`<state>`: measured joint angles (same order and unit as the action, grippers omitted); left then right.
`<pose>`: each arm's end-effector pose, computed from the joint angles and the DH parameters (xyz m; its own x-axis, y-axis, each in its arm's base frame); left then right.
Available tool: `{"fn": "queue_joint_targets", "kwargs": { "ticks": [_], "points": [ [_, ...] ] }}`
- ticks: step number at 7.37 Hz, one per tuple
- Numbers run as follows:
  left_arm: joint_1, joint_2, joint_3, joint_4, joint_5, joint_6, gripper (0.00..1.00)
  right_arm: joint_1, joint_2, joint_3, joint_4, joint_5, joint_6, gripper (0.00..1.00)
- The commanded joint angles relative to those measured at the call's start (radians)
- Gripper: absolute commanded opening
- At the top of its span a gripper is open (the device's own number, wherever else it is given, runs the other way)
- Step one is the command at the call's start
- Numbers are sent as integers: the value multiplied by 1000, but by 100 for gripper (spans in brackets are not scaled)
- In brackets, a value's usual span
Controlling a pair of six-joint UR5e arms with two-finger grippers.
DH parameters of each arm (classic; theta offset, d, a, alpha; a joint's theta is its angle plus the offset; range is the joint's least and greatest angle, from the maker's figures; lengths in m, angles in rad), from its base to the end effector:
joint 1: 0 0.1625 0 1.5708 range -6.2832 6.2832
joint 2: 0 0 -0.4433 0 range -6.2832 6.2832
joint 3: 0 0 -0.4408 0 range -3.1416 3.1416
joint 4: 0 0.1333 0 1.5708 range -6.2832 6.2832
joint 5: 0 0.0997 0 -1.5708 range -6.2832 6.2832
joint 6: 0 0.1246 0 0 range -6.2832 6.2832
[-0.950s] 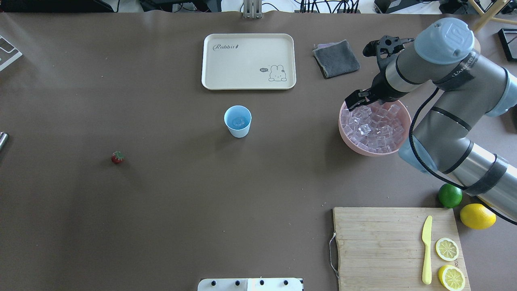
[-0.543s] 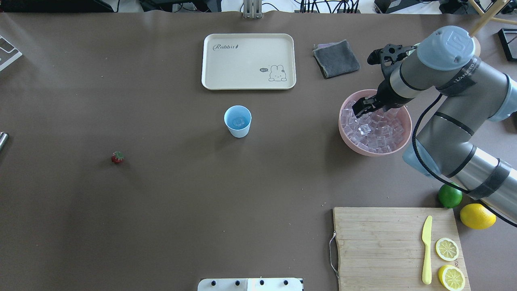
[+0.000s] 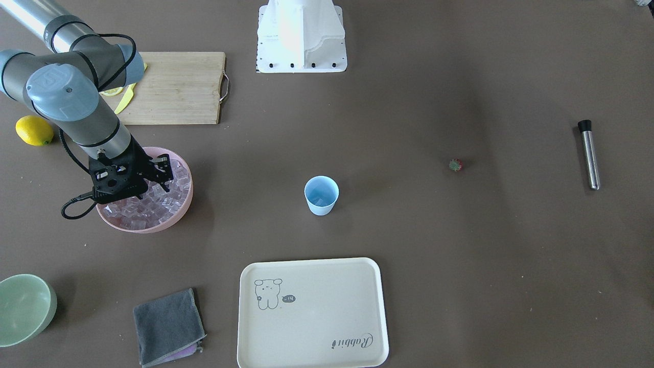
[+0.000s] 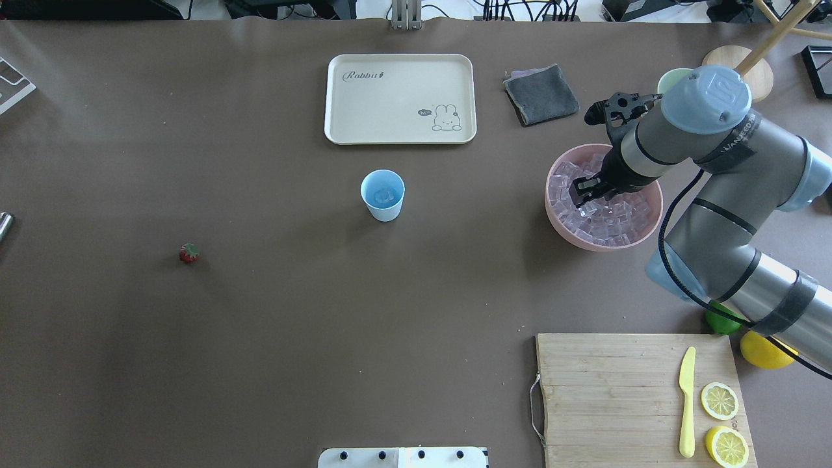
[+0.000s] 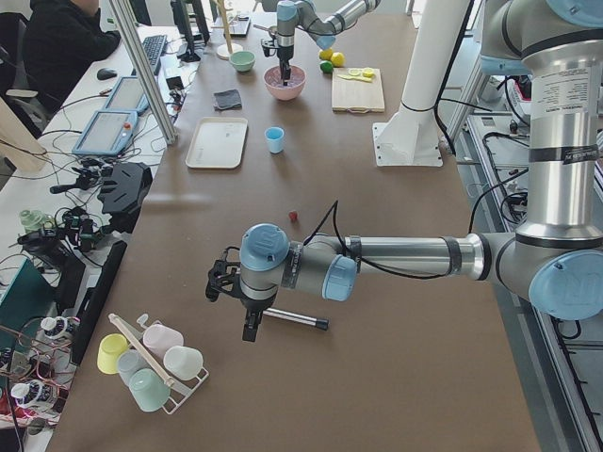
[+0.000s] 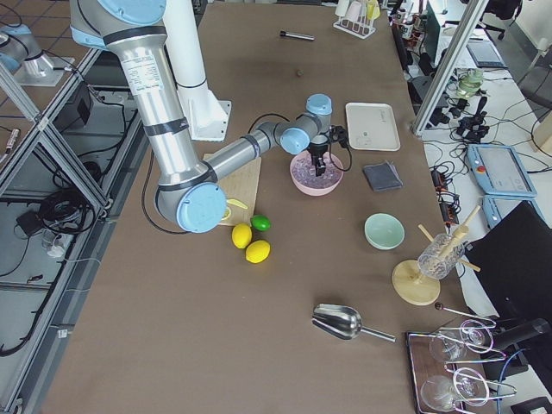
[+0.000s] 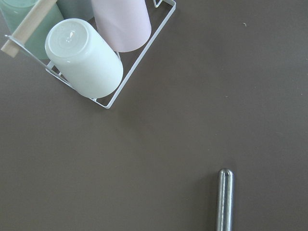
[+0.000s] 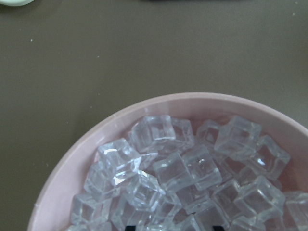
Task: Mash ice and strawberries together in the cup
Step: 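Scoop more ice cubes from the pink bowl with the right gripper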
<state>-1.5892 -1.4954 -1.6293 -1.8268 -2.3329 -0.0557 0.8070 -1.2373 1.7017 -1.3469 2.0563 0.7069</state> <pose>-0.0569 -0.5246 0.6759 0.7242 0.0959 -0.6829 0.0583 0.9782 0.1991 -0.4204 -0.5476 0.4057 0.6767 -0.2657 0.6866 0.1245 0.9605 0.2489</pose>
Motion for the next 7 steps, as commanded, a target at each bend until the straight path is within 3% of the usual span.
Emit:
{"fn": "queue_joint_targets", "kwargs": {
  "ticks": [1,2,7],
  "points": [
    [0,1,2,0,0,0,99,-17,-2,-2,0,-8,0,61],
    [0,1,-1,0,0,0,99,-25,-2,-7,0,-11,0,60],
    [0,0,5,0,1,0,99,-20,4,-7,-9,-10,-24,13]
  ]
}}
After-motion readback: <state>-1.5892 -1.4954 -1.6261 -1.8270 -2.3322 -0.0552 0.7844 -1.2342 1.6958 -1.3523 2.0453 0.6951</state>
